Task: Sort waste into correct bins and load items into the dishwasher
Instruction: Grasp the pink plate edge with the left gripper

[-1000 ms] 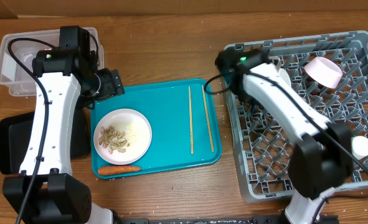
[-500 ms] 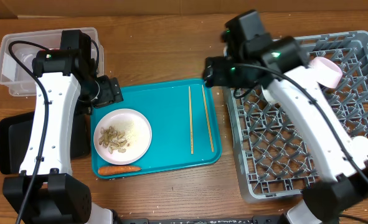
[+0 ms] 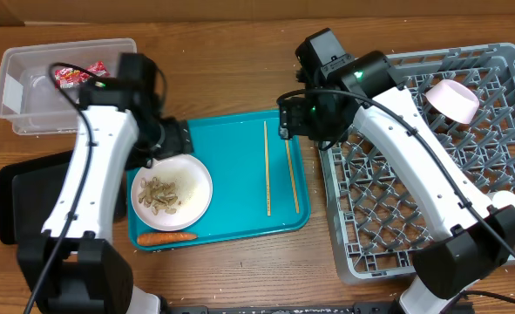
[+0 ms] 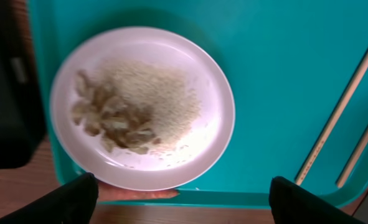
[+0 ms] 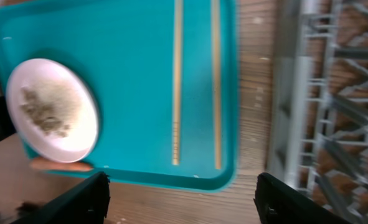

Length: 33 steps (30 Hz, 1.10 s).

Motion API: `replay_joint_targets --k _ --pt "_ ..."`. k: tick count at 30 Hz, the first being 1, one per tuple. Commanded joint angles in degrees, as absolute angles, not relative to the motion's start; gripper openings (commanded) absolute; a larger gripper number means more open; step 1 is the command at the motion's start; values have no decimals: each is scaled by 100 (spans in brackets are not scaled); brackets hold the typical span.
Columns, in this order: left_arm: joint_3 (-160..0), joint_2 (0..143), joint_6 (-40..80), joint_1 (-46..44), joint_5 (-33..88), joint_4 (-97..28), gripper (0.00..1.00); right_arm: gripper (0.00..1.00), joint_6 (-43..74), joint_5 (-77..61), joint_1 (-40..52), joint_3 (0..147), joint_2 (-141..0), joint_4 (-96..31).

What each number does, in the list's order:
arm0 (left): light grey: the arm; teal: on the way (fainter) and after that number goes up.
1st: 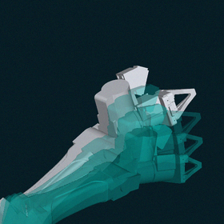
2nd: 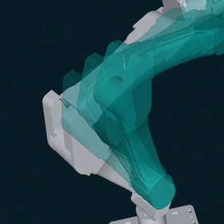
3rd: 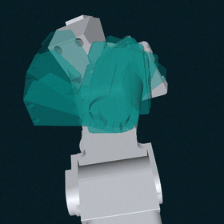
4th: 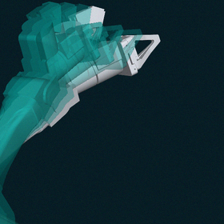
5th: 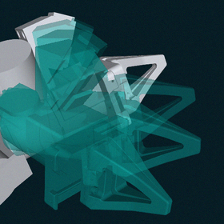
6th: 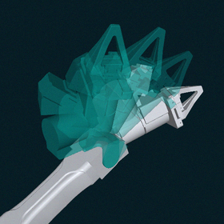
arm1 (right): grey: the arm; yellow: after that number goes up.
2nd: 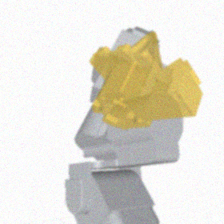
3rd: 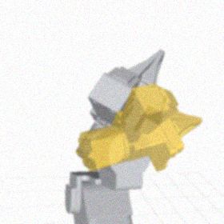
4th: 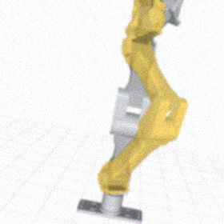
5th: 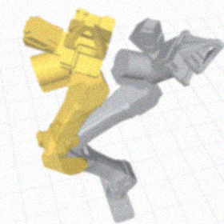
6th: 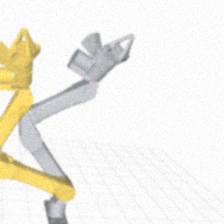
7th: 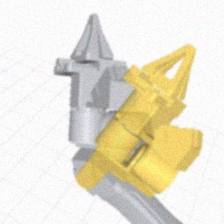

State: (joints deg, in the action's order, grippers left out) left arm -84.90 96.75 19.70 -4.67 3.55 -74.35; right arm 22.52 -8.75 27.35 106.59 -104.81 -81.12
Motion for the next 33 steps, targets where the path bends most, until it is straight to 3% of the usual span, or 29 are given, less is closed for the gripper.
replay_joint_targets --k 1,12,20,33 --pt "-7964 9590 2276 -808 742 -7107 87 77 2257 -346 2593 10685 -10440 -8256" --pt "-6733 9601 2939 -1732 569 -5509 77 77 2150 99 1734 10685 -10438 -8934" --pt "-6090 9601 3409 -2078 226 -4724 63 78 1680 211 1269 10685 -10438 -9393" --pt "-5365 9625 3889 -2182 -82 -3968 63 78 1559 207 934 10685 -10438 -9594"
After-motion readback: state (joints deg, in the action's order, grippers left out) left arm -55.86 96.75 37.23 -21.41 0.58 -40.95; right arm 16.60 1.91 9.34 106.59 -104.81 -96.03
